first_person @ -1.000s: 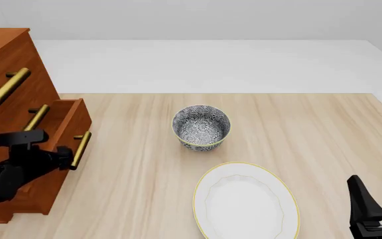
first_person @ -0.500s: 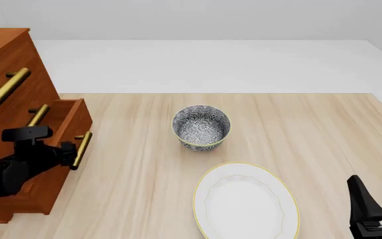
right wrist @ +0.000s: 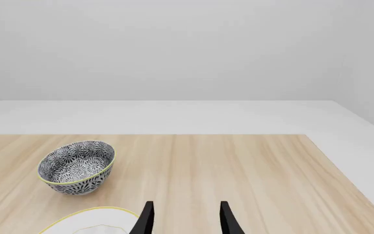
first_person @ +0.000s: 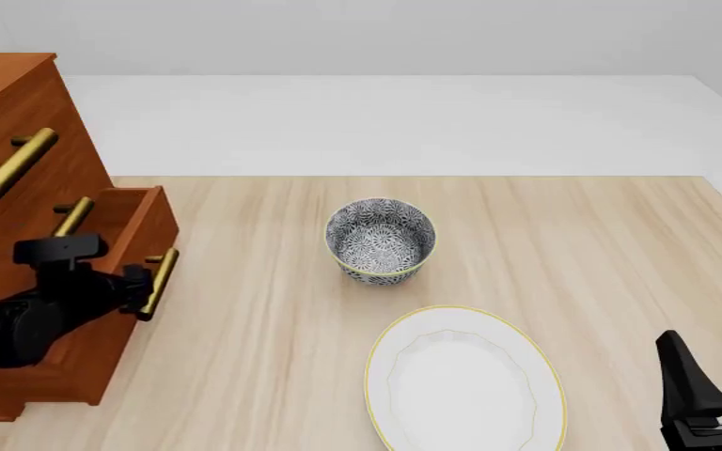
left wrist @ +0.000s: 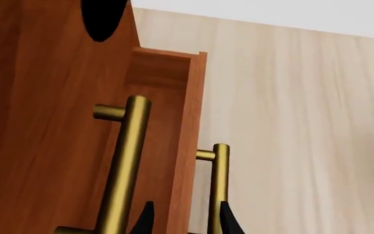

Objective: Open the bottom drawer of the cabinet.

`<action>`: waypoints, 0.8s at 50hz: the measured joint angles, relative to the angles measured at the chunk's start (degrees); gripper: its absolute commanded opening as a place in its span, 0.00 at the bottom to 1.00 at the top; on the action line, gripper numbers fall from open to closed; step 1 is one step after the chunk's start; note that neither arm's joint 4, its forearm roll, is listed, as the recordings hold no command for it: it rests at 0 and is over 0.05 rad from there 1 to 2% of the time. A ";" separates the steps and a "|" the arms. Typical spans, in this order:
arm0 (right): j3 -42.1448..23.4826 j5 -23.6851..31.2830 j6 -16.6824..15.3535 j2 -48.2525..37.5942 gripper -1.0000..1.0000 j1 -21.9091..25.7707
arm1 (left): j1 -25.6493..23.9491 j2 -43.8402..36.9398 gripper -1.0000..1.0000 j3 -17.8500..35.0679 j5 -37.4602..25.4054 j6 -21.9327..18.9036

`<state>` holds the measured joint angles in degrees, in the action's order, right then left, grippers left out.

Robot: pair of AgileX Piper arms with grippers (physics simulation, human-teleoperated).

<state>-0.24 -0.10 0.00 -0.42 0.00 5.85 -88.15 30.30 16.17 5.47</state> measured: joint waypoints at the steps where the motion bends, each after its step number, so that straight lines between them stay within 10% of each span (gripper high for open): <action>1: 0.00 0.00 0.00 0.00 1.00 0.00 | -0.07 0.01 1.00 0.02 -0.07 0.03; 40: 0.00 0.00 0.00 0.00 1.00 0.00 | -2.90 -0.34 1.00 2.59 -2.88 -1.00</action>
<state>-0.24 -0.10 0.00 -0.42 0.00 2.96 -88.49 32.89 13.29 4.47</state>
